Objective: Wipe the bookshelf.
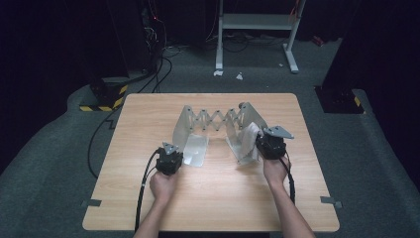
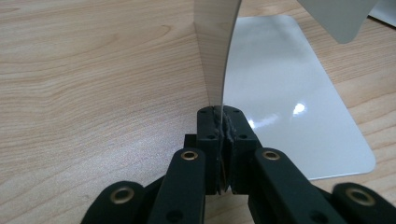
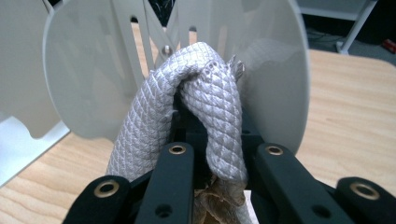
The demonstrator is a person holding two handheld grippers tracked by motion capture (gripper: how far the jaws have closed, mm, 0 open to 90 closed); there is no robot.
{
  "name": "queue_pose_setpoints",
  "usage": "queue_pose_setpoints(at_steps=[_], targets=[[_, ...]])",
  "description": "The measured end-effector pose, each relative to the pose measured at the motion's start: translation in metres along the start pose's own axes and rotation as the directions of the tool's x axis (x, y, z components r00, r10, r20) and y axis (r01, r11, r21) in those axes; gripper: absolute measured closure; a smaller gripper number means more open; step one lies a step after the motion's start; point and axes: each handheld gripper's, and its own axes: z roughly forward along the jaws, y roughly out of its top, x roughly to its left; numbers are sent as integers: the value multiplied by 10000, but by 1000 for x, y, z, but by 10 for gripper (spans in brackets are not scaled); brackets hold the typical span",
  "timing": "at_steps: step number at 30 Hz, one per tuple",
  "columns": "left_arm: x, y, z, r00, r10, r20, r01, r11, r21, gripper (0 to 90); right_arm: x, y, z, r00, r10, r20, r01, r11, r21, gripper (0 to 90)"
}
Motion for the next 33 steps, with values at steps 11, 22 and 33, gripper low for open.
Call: queue_pose_setpoints(at_steps=[11,22,33], targets=[[0,0,0,10000,2,-7,-2,10000,-3,857,-5,-26,6,9997,198,-153,-191,9988,455,818],[0,0,0,10000,7,-9,-7,10000,1,857,-11,-46,11,9996,243,-174,-226,9956,906,818],[0,0,0,10000,1,-2,-1,10000,3,857,-15,-53,13,9996,228,-160,-207,9921,1236,818]])
